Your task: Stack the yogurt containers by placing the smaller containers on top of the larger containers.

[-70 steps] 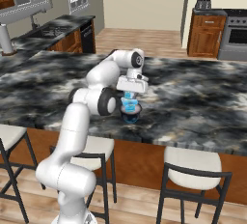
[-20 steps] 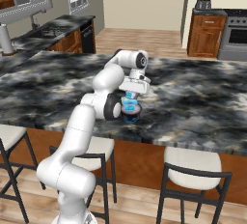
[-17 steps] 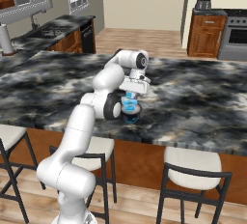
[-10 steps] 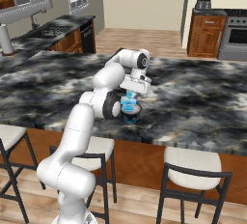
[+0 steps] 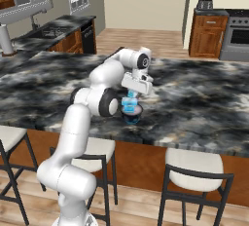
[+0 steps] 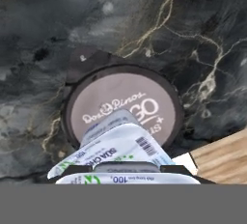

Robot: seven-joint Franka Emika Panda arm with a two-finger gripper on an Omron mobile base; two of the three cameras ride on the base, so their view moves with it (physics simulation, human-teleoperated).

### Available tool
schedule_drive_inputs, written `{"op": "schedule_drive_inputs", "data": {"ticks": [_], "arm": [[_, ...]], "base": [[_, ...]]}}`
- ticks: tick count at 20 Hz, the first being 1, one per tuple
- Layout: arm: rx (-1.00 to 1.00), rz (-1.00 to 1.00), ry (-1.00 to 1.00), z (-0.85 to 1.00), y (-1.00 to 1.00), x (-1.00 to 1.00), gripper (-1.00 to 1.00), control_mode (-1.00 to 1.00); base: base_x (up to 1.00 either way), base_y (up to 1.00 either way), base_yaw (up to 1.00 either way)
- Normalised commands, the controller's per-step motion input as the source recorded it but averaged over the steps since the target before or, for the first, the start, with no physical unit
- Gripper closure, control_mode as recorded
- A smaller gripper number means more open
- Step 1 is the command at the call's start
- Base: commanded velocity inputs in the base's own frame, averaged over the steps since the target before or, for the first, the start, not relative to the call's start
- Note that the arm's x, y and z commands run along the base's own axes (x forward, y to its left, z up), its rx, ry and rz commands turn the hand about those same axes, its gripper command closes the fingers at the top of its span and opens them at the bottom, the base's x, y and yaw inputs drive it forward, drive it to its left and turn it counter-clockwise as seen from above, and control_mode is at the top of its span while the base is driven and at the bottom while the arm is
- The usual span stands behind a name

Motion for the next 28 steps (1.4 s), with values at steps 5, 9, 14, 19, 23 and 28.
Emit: {"op": "schedule_drive_inputs", "data": {"ticks": [5, 9, 14, 19, 23, 28], "arm": [[-0.07, -0.01, -0.15, 0.0, 0.08, -0.15, 1.0, -1.0], [-0.09, -0.01, -0.12, 0.0, 0.11, -0.15, 1.0, -1.0], [-0.01, -0.02, -0.03, 0.0, 0.03, -0.1, 1.0, -1.0], [0.0, -0.02, 0.0, 0.0, 0.0, -0.05, 1.0, -1.0], [0.0, 0.0, 0.0, 0.0, 0.0, 0.0, 1.0, -1.0], [0.0, 0.0, 0.0, 0.0, 0.0, 0.01, 1.0, -1.0]], "base": [[0.0, 0.0, 0.0], [0.0, 0.0, 0.0], [0.0, 0.0, 0.0], [0.0, 0.0, 0.0], [0.0, 0.0, 0.0], [0.0, 0.0, 0.0]]}}
